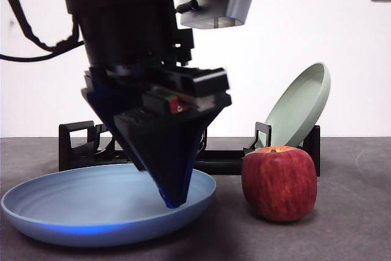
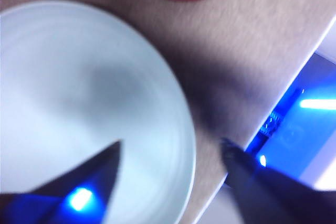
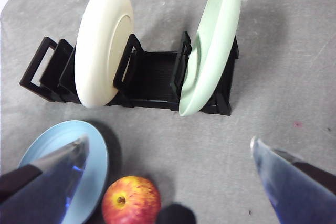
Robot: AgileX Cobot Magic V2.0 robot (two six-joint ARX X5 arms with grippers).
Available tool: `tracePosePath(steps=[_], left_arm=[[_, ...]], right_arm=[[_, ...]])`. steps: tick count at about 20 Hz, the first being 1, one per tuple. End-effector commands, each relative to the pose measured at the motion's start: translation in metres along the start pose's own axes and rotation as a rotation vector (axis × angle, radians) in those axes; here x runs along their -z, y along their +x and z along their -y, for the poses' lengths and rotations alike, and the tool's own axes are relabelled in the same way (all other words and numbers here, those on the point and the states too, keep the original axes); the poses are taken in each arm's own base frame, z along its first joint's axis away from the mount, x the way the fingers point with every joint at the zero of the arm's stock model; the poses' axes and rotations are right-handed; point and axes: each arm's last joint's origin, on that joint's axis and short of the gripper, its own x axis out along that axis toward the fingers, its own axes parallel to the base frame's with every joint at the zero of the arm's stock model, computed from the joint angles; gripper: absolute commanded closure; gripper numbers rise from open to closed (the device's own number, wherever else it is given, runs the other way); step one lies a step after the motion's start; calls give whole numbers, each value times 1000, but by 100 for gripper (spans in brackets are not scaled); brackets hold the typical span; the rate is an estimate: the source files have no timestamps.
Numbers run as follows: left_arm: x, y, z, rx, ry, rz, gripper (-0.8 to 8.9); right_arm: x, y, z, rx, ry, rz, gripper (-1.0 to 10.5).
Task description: Take the blue plate from the plate rack,put the plate on the table,take the apple from the table,put the apple in the plate
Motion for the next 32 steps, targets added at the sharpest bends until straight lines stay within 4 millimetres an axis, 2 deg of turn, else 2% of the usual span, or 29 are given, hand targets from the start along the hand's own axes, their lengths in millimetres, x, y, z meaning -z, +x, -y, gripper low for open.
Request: tracePosePath(steps=[1, 2, 4, 8, 11, 13, 15, 18, 21, 26, 29, 30, 32], left_arm=[[-6, -21, -8, -33, -10, 49, 396], [-9, -35, -12, -52, -20, 77, 396], [-15, -74, -23, -73, -49, 169, 396], [-14, -177, -55, -216, -175, 463, 397], [7, -256, -84, -345, -298, 668, 398], [26, -297, -99, -407, -362, 766, 401], [47, -327, -110, -453, -425, 844, 401], [72, -349, -117, -489, -476, 907, 402], [89, -354, -119, -487, -481, 911, 404], [94, -349, -118, -487, -464, 852, 405], [94, -348, -118, -490, -454, 837, 404], [94, -347, -118, -490, -454, 837, 405], [94, -347, -118, -491, -453, 834, 404]], right_arm=[[0, 2, -6, -66, -19, -16, 319], [1, 4, -9, -75, -28, -29, 319], [4, 12, -17, -116, -53, -78, 317], [9, 36, -41, -138, -149, -226, 316], [13, 55, -64, -52, -281, -344, 315], [17, 69, -77, -41, -336, -402, 315], [24, 86, -88, -50, -374, -457, 315], [39, 116, -95, 14, -428, -555, 310], [51, 147, -94, 24, -434, -628, 274], [73, 184, -89, 49, -441, -748, 277], [80, 193, -88, 27, -427, -788, 302], [81, 194, -89, 14, -417, -793, 392], [80, 195, -89, 15, -406, -784, 707]])
